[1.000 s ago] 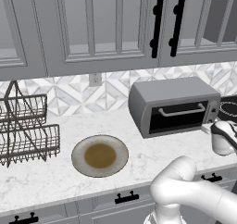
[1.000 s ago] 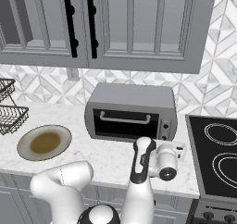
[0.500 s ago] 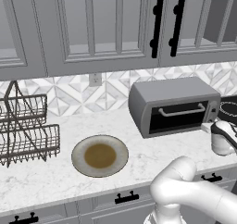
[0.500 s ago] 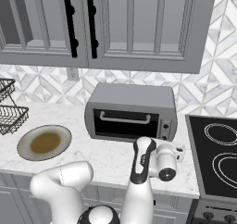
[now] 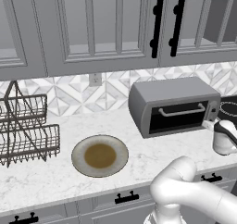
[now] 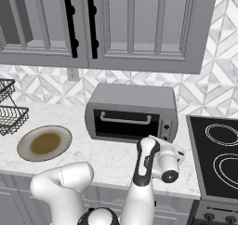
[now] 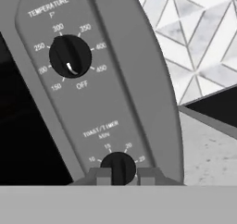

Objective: Pick up the kebab skewer and baguette bread, and place them inside the toaster oven. Close the toaster oven door and start by setting the timer.

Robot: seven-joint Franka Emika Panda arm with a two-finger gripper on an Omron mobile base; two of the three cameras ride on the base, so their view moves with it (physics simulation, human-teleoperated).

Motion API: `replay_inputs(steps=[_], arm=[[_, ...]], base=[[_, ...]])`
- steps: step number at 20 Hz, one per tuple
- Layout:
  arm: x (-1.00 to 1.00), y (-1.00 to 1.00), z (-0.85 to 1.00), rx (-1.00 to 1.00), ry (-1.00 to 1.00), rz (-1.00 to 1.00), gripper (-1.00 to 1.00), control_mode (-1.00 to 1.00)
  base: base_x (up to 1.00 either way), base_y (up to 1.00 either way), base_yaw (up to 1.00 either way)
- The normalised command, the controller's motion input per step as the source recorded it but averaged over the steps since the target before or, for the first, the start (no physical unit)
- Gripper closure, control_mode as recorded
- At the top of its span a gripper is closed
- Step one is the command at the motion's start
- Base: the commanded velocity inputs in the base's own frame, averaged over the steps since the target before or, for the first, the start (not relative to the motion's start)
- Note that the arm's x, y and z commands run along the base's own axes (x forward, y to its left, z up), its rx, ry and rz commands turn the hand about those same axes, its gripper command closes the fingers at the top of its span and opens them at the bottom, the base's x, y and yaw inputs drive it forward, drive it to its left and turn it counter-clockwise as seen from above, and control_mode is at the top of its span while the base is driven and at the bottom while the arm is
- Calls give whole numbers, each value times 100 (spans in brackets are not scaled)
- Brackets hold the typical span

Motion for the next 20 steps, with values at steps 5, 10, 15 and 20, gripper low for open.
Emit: replay_inputs(steps=[5, 10, 15, 20], arm=[[-6, 0, 11, 27, 0, 0, 100, -100], [-3, 1, 14, 28, 0, 0, 100, -100], [0, 0, 14, 27, 0, 0, 100, -100], [0, 0, 14, 29, 0, 0, 100, -100]], base=[[0, 0, 0], [0, 0, 0], [0, 0, 0], [0, 0, 0]])
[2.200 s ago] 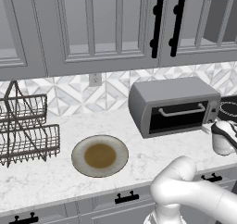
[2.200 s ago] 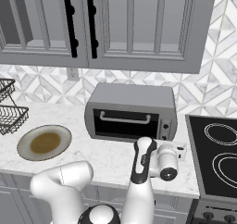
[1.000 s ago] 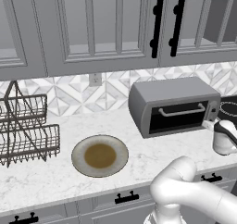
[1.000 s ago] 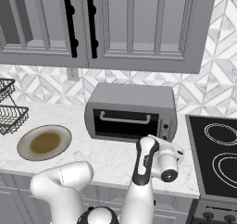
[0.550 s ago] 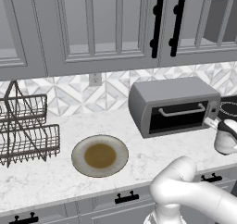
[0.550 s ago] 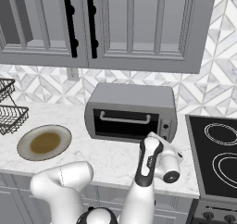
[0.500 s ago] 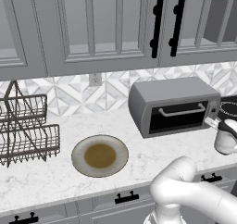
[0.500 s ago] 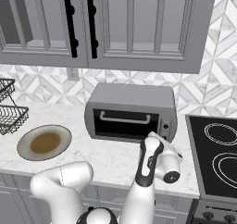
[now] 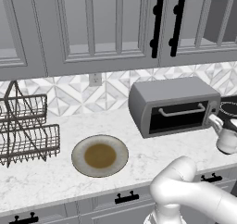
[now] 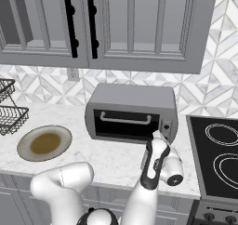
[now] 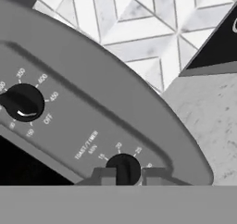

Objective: Pick up the kebab skewer and baguette bread, and place them inside the toaster oven. Close the toaster oven door and start by setting the timer.

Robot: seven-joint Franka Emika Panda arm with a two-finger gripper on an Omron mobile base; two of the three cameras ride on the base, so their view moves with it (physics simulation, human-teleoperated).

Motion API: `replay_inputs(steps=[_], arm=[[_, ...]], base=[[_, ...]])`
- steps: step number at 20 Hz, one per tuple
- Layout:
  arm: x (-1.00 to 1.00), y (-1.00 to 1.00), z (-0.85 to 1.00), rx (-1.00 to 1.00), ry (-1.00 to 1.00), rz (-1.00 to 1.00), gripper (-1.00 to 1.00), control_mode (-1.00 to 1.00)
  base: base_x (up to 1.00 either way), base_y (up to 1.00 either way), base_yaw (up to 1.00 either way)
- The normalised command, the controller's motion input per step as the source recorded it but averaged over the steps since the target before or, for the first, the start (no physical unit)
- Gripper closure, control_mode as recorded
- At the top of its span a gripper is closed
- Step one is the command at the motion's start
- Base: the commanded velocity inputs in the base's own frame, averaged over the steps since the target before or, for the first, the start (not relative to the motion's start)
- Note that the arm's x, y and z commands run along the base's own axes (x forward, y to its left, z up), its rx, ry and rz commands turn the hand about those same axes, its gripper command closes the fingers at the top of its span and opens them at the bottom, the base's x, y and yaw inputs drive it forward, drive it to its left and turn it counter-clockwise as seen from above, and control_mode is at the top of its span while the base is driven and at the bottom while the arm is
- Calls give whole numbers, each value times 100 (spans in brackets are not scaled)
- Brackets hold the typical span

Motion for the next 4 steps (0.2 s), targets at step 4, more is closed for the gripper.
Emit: replay_inputs(steps=[4], arm=[[0, 0, 12, 29, 0, 0, 100, -100]], base=[[0, 0, 0]])
